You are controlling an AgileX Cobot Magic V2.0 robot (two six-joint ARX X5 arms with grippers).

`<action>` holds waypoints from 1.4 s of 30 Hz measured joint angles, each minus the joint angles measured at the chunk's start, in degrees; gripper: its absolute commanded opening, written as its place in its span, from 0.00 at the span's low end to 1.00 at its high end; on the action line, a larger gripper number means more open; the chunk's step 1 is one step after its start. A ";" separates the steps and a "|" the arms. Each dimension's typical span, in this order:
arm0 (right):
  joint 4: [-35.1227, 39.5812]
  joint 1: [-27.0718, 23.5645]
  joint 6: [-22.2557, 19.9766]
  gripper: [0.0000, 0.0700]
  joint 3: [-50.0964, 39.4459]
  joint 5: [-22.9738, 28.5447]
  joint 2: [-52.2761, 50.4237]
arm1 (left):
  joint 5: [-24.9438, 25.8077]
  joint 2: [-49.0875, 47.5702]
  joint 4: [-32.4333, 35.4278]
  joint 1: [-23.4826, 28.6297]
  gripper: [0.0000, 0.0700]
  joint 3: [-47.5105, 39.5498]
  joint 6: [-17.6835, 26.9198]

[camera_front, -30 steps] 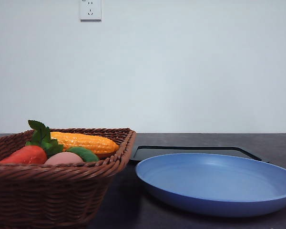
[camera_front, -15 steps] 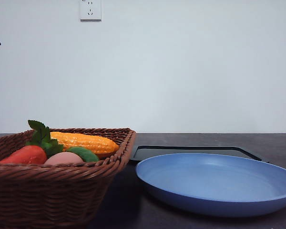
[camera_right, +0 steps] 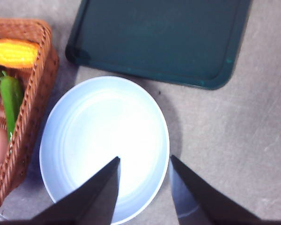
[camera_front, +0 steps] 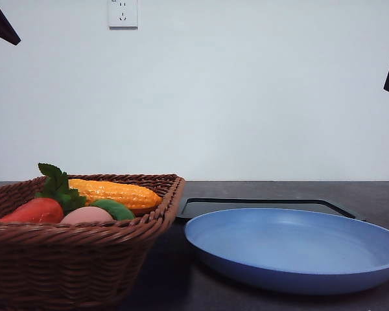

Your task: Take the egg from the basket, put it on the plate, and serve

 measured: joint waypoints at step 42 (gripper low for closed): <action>23.61 5.05 9.68 0.00 -17.46 -1.66 16.19 | 0.07 0.00 0.22 -4.90 0.63 0.00 -2.36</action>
